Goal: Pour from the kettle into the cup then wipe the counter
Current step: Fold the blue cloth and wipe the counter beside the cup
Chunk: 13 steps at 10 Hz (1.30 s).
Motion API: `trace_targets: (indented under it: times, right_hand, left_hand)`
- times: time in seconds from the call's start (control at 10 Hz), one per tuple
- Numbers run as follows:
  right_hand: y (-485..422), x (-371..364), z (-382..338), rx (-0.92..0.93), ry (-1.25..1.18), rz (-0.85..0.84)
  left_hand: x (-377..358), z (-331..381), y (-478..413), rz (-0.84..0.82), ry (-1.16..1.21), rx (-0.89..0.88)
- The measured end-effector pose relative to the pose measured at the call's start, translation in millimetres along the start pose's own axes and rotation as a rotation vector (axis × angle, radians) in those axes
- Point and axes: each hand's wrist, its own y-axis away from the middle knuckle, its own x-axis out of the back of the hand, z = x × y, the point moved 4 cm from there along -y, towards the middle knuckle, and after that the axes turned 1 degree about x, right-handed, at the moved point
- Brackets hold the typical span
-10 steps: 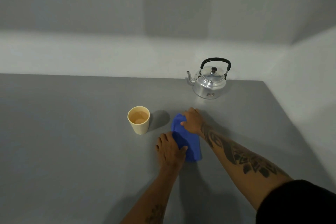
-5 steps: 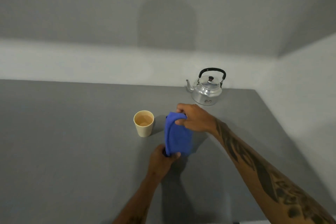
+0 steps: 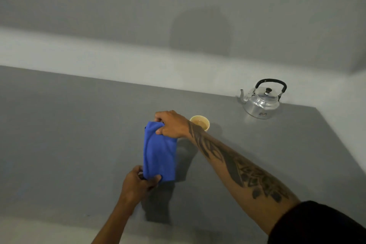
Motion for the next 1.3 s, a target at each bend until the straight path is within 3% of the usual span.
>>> trace_targets:
  times: [0.4, 0.6, 0.7, 0.8, 0.9, 1.0, 1.2, 1.3]
  right_hand:
    - [-61, -72, 18, -0.12, 0.069, -0.077]
    - [-66, -93, 32, -0.129, 0.067, -0.038]
    - [-68, -100, 35, -0.121, 0.103, -0.01]
    - [-66, -96, 34, -0.064, 0.189, 0.143]
    - [-53, -90, 21, -0.059, 0.127, 0.2]
    - [-40, -109, 14, -0.086, 0.175, -0.071]
    - [-23, -101, 11, -0.188, 0.091, -0.019]
    - [-11, -72, -2, -0.183, 0.032, 0.099]
  left_hand:
    - [37, -7, -15, 0.112, -0.089, 0.194]
    - [42, -18, -23, 0.137, -0.293, 0.186]
    - [40, -13, -16, 0.15, -0.435, 0.151]
    - [43, -5, -11, 0.27, -0.745, 0.027]
    - [36, 5, -10, 0.235, -0.846, -0.221]
    - [17, 7, -9, -0.013, -0.919, -0.307]
    - [14, 19, -12, -0.181, -1.17, -0.218]
    - [20, 61, -13, -0.04, -1.146, -0.313]
